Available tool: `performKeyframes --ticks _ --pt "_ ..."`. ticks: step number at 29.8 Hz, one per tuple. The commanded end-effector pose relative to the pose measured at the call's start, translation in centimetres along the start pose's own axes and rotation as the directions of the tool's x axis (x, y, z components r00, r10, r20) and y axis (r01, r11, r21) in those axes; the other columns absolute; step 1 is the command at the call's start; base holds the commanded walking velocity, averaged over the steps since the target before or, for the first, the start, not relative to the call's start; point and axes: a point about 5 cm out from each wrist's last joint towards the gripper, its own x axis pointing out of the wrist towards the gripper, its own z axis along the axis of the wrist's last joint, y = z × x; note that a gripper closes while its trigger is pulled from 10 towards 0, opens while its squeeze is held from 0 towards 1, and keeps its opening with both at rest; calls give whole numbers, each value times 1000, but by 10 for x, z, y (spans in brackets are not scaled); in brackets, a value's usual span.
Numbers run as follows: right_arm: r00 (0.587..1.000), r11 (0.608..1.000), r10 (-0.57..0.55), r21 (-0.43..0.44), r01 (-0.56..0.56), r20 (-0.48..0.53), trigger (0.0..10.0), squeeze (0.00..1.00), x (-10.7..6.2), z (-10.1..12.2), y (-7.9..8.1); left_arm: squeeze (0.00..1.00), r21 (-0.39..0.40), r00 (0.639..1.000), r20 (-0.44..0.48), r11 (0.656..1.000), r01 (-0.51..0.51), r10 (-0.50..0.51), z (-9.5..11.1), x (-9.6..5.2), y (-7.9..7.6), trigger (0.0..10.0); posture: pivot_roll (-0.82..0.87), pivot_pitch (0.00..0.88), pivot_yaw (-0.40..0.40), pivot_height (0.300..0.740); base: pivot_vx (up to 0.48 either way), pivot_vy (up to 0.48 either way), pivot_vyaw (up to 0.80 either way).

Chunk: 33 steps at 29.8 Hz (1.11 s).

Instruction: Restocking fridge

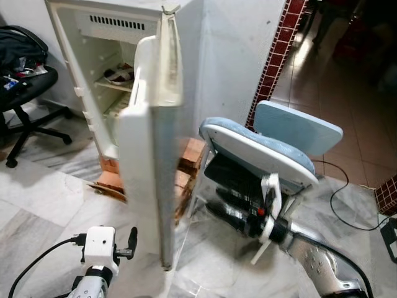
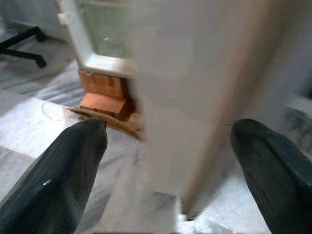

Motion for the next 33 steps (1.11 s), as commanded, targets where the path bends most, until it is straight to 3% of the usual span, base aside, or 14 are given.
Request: performKeyframes --ticks 1,6,7,9,12,13,18,21,22,23,25,28,30,33 --pt "1000 999 -28 -23 28 7 10000 0 0 5 0 0 0 1000 -2 1000 12 -12 -2 2 -1 10000 128 0 -54 740 0 0 0" --pt "993 988 -120 -96 121 20 10000 0 -2 2 -8 0 60 999 32 998 -1 -1 1 3 1 10000 127 0 -57 740 0 0 0" --pt "954 944 -288 -142 297 83 10000 0 -3 6 -24 0 148 997 71 989 -31 20 8 6 4 10000 129 0 -62 740 0 0 0" --pt "861 858 -479 -116 500 171 10000 0 -9 12 -42 0 142 990 138 988 -55 35 29 11 7 10000 131 0 -68 740 0 0 0" --pt "814 812 -546 -111 572 200 10000 0 -14 14 -47 0 139 981 191 989 -57 30 47 12 7 10000 132 0 -68 740 0 0 0" --pt "777 776 -586 -118 620 230 10000 0 -16 18 -48 0 141 975 222 988 -55 22 57 12 6 10000 125 0 -65 740 0 0 0" --pt "698 674 -627 -209 709 346 10000 0 -18 36 -43 0 146 968 250 989 -27 -10 66 15 -5 10000 112 0 -58 740 0 70 0" --pt "687 645 -624 -250 722 373 10000 0 -16 40 -40 0 145 970 244 989 -16 -20 65 17 -10 10000 108 0 -58 740 0 399 0" --pt "622 568 -661 -260 781 420 10000 0 -17 43 -42 0 139 972 233 990 -9 -24 64 18 -13 10000 106 0 -56 740 0 480 0" --pt "572 529 -690 -231 817 444 10000 0 -19 42 -44 0 130 974 227 991 -10 -20 63 18 -13 10000 100 0 -50 740 0 480 0" --pt "559 520 -697 -221 825 448 10000 0 -19 42 -44 0 129 974 225 992 -11 -18 64 18 -13 10000 100 0 -50 740 0 480 0" --pt "497 420 -734 -265 868 463 10000 0 -24 35 -45 0 132 973 229 991 -12 -18 65 20 -17 10000 88 0 -37 740 0 480 0" --pt "484 396 -737 -279 875 472 10000 0 -28 32 -43 0 135 971 237 991 -12 -21 68 20 -18 10000 84 0 -34 740 0 480 0" --pt "429 369 -770 -219 903 472 10000 0 -39 26 -45 0 131 961 276 991 -25 -13 77 22 -14 10000 78 0 -32 740 0 480 0"
